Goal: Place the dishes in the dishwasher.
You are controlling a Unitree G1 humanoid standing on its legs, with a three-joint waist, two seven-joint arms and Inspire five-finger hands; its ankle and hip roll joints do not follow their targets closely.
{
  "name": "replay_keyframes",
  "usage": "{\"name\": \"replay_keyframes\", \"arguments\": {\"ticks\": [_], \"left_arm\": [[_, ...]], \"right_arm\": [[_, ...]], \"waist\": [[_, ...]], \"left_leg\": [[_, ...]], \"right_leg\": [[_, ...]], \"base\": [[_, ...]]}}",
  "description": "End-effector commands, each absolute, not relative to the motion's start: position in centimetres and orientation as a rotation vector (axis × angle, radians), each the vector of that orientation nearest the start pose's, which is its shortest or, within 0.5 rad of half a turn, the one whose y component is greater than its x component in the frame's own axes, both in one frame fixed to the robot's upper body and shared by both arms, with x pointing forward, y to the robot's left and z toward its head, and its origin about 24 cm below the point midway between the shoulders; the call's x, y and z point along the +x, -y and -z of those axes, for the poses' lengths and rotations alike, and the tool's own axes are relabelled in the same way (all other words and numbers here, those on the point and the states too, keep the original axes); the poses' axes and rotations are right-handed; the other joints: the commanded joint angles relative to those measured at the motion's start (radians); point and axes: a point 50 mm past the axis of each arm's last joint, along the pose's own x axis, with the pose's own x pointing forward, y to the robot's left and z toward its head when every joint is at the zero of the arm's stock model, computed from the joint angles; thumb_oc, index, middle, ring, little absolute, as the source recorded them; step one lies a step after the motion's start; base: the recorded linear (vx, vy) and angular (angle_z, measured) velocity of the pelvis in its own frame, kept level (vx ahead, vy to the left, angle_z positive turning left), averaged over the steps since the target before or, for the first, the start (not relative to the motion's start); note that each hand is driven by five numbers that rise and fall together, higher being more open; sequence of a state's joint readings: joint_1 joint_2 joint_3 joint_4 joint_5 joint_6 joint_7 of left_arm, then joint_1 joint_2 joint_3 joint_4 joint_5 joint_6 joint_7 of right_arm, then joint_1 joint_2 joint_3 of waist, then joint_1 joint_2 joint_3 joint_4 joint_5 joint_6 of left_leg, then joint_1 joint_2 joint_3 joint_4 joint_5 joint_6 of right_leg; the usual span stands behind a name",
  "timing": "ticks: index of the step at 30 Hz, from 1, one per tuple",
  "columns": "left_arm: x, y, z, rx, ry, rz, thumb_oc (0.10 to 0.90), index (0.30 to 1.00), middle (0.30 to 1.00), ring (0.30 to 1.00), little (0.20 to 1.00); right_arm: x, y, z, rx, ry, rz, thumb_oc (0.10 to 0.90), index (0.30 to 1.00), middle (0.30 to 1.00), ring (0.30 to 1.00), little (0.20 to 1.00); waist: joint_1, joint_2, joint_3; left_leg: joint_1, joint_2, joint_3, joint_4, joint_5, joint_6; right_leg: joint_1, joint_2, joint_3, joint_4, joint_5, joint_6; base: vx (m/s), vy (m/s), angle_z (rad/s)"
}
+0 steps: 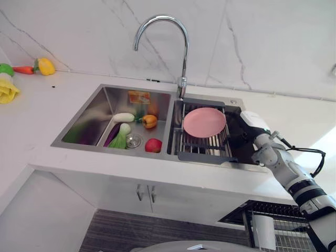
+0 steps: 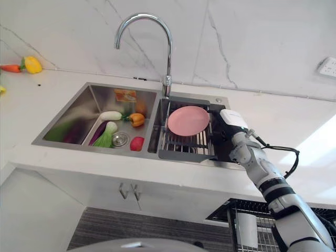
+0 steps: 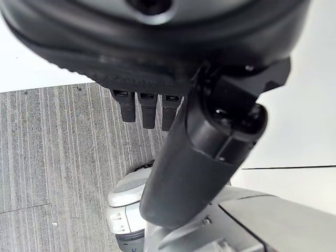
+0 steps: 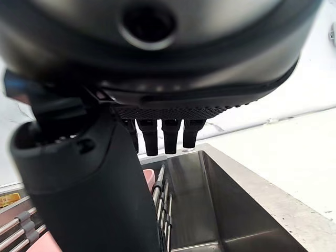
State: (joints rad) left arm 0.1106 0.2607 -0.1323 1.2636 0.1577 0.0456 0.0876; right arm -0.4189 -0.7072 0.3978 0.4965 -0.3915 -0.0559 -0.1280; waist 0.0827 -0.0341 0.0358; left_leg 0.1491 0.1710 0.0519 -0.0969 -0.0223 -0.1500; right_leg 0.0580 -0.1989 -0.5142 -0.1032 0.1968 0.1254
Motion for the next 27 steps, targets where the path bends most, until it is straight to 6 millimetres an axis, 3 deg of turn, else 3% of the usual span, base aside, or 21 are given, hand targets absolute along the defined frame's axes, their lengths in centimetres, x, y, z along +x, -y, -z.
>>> {"name": "replay_keyframes", "arguments": {"ticks": [1, 8, 18, 27], "left_arm": [[5.1, -25.3, 16.4, 0.541, -1.371, -0.029, 0.800, 0.900, 0.900, 0.900, 0.900], [5.5, -25.0, 16.5, 0.561, -1.365, -0.037, 0.800, 0.900, 0.900, 0.900, 0.900], [5.2, -25.0, 16.5, 0.577, -1.378, -0.046, 0.800, 0.900, 0.900, 0.900, 0.900], [5.1, -25.1, 16.5, 0.580, -1.376, -0.056, 0.800, 0.900, 0.900, 0.900, 0.900]], "right_arm": [[35.4, 23.9, -13.7, -1.264, 0.238, 0.137, 0.800, 0.900, 0.900, 0.900, 0.900], [35.1, 23.4, -15.0, -1.329, 0.332, 0.230, 0.800, 0.900, 0.900, 0.900, 0.900], [34.3, 21.9, -16.0, -1.255, 0.421, 0.254, 0.800, 0.900, 0.900, 0.900, 0.900], [33.5, 22.7, -17.1, -1.256, 0.473, 0.371, 0.800, 0.900, 0.900, 0.900, 0.900]], "waist": [[0.045, -0.006, 0.012], [0.035, -0.007, 0.013], [0.021, -0.009, 0.013], [0.009, -0.005, 0.016]], "left_leg": [[0.001, -0.038, 0.083, 0.010, -0.025, 0.054], [0.011, -0.035, 0.089, 0.010, -0.031, 0.056], [0.024, -0.036, 0.103, 0.010, -0.039, 0.060], [0.034, -0.038, 0.115, 0.010, -0.046, 0.062]], "right_leg": [[0.077, -0.031, 0.004, 0.036, -0.180, 0.033], [0.078, -0.029, 0.015, 0.037, -0.182, 0.032], [0.075, -0.028, 0.037, 0.041, -0.183, 0.031], [0.070, -0.028, 0.050, 0.044, -0.180, 0.033]], "base": [[0.01, -0.005, 0.04], [0.00, -0.001, 0.00], [0.00, 0.000, 0.00], [0.00, 0.001, -0.02]]}}
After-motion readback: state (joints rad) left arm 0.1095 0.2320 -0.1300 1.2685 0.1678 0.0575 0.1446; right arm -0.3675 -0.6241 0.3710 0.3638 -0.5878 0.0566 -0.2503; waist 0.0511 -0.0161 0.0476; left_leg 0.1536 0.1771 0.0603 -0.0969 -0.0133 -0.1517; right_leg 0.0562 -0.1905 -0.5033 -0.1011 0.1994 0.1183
